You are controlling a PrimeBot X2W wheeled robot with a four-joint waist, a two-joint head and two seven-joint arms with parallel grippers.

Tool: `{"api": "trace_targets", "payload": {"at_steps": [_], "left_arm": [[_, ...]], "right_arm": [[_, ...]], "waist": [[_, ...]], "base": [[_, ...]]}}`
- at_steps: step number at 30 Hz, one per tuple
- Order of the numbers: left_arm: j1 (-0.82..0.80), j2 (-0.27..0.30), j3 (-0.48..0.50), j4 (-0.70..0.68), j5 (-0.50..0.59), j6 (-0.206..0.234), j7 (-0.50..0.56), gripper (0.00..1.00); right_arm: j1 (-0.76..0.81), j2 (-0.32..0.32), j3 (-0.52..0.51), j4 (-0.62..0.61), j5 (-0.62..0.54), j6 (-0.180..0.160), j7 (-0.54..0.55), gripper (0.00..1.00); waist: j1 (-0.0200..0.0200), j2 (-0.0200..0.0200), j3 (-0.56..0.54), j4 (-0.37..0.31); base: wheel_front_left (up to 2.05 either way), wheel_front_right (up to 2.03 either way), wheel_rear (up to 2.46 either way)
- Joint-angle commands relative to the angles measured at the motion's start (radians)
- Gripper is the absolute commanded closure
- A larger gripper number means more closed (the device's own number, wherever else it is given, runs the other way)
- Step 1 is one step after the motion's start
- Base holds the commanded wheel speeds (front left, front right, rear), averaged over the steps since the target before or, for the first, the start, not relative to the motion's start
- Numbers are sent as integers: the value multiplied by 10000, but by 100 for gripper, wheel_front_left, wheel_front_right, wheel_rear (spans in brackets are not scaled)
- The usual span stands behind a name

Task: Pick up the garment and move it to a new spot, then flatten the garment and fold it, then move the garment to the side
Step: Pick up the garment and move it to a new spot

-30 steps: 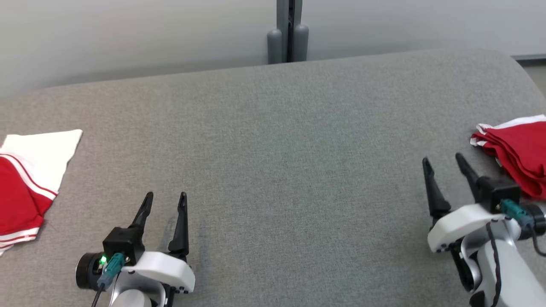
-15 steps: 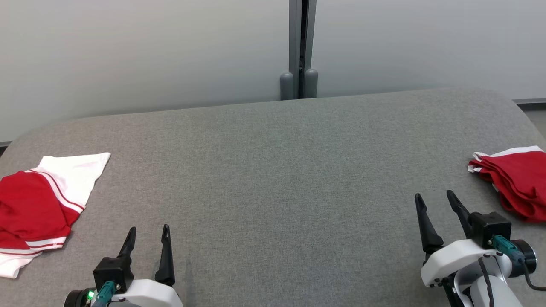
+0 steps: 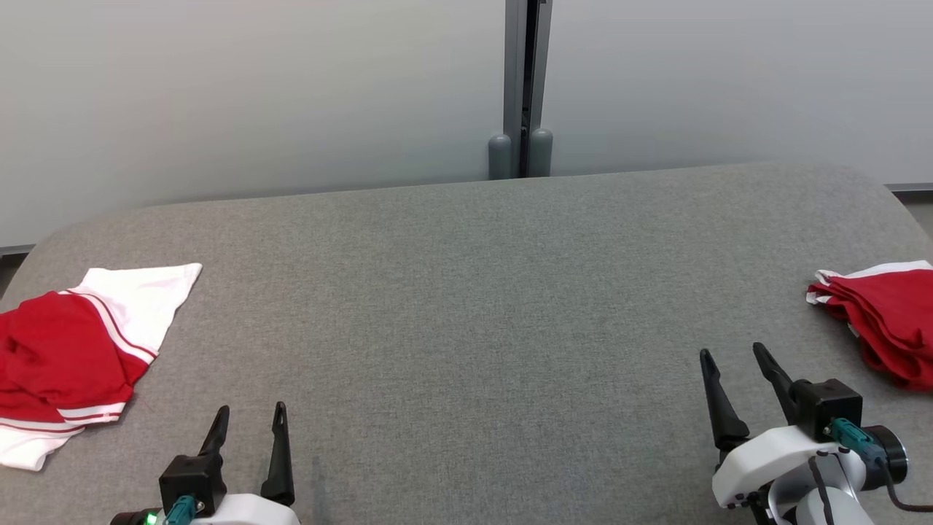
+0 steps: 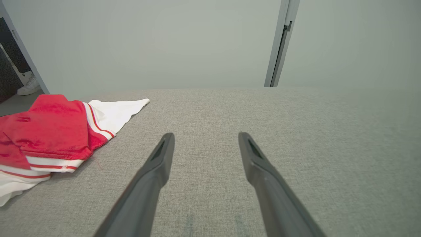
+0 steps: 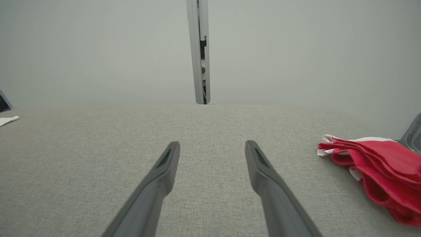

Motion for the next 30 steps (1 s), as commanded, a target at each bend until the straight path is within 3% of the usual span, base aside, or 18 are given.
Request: {"api": "trace_targets", "payload": {"at_steps": [1, 8, 24, 30], "left_arm": [[-52, 45, 5, -35, 125, -16, 0, 0], [-150, 50, -18, -66, 31, 77, 0, 0], [-13, 45, 419, -138, 27, 255, 0, 0], [187, 42, 648, -158, -49, 392, 0, 0]], "right_arm": [[113, -24, -39, 14, 67, -3, 5, 0], [114, -7, 165, -74, 83, -3, 5, 0], [139, -10, 842, -118, 361, -3, 5, 0], [-1, -20, 1170, -107, 507, -3, 5, 0]], "waist": [[0, 0, 34, 35], [0, 0, 201, 585], [0, 0, 454, 3481], [0, 0, 530, 4165]], "base": [[0, 0, 0], [0, 0, 0], [0, 0, 0], [0, 0, 0]]}}
